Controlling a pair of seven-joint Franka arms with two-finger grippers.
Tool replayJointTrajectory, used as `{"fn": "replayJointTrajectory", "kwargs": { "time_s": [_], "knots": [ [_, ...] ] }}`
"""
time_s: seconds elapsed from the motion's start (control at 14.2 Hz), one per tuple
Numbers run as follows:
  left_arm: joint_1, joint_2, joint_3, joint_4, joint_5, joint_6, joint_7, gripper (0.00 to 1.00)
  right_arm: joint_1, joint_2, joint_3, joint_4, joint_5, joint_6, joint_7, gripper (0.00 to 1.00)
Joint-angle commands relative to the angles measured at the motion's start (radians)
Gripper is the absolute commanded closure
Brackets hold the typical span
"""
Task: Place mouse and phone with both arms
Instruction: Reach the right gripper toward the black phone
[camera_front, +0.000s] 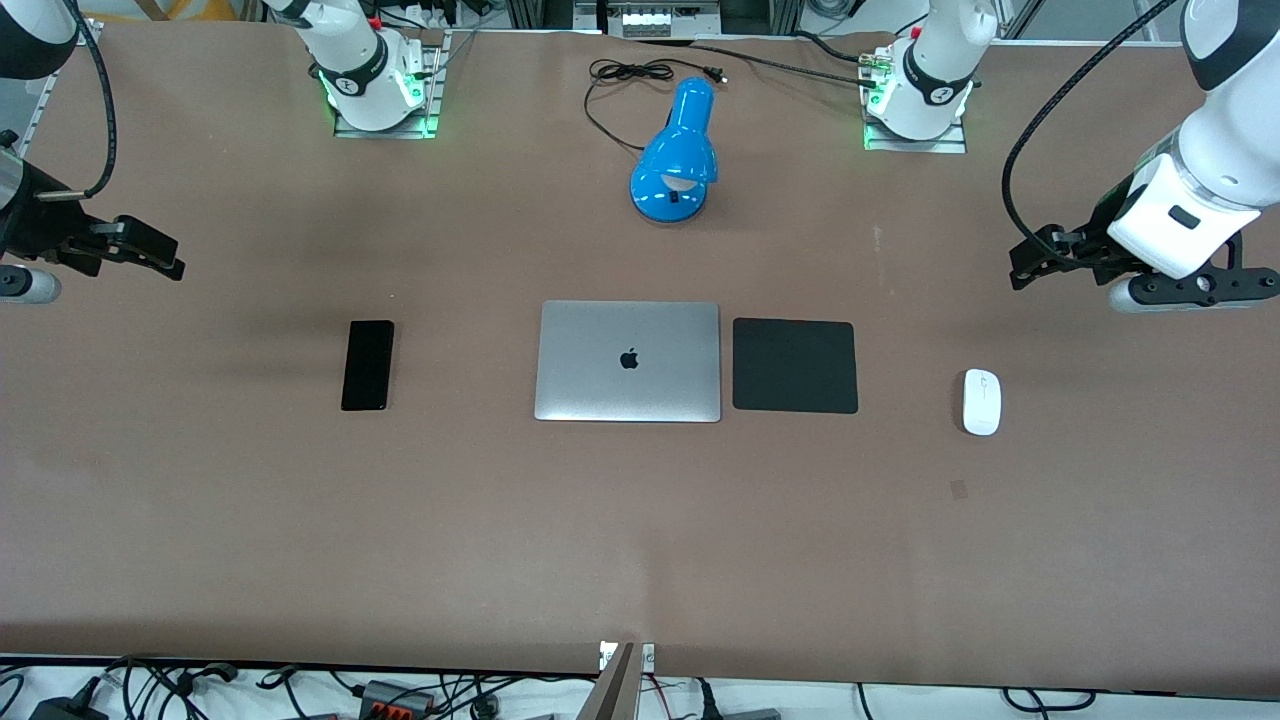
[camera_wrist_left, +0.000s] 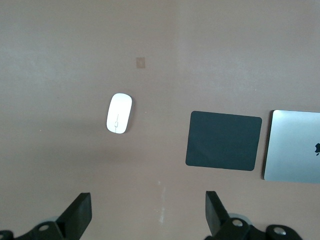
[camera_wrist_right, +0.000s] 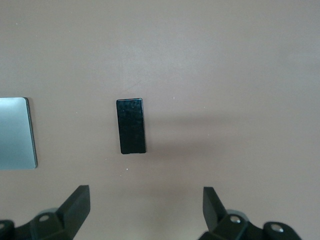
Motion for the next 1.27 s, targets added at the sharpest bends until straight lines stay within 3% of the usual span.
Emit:
{"fn": "replayJointTrajectory", "kwargs": {
  "time_s": [0.0,0.56,0.84,1.2],
  "knots": [
    [0.003,0.004,-0.004,0.014,0.011,-0.015,0.003,0.00,-0.005,0.012,-0.004,0.026,-0.002,-0.026,-0.005,0.00],
    [0.014,0.004,-0.004,0.013,0.009,-0.017,0.003,0.00,0.024,0.079,0.004,0.029,-0.007,-0.012,0.007,0.00],
    [0.014,0.004,-0.004,0.013,0.009,-0.017,0.003,0.00,0.028,0.307,0.002,0.023,0.025,0.057,0.009,0.00],
    [0.014,0.004,-0.004,0.013,0.009,-0.018,0.003,0.00,0.114,0.469,0.001,0.002,0.008,0.141,0.162,0.00]
  ]
}}
